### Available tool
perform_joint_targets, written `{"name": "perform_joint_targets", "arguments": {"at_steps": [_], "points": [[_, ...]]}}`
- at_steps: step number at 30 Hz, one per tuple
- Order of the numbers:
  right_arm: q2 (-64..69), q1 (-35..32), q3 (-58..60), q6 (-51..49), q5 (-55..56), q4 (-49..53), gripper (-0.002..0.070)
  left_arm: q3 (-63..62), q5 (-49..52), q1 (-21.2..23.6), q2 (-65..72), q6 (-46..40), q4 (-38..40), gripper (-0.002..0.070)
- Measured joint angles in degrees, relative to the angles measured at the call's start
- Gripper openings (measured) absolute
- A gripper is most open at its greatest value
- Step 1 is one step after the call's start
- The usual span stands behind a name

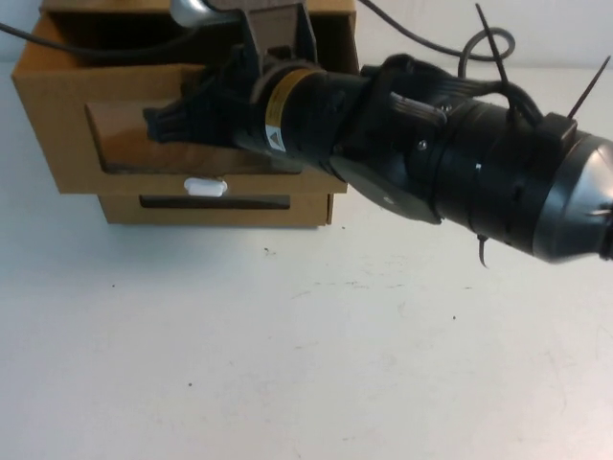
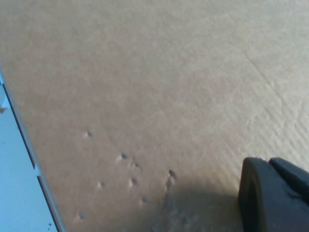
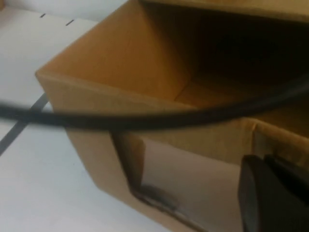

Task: Close the shoe box
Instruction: Close the shoe box with your right arm

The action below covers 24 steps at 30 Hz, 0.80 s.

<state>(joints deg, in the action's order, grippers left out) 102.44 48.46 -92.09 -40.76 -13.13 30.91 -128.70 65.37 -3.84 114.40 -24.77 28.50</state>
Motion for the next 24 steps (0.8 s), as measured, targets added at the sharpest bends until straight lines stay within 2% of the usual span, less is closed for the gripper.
{"name": "perform_joint_targets", "arguments": {"at_steps": [24], "points": [[14.11, -4.86, -17.68, -0.14, 1.90, -0.06, -0.0011, 0.00, -0.08, -0.09, 0.00, 0.00, 0.00, -0.0005]]}}
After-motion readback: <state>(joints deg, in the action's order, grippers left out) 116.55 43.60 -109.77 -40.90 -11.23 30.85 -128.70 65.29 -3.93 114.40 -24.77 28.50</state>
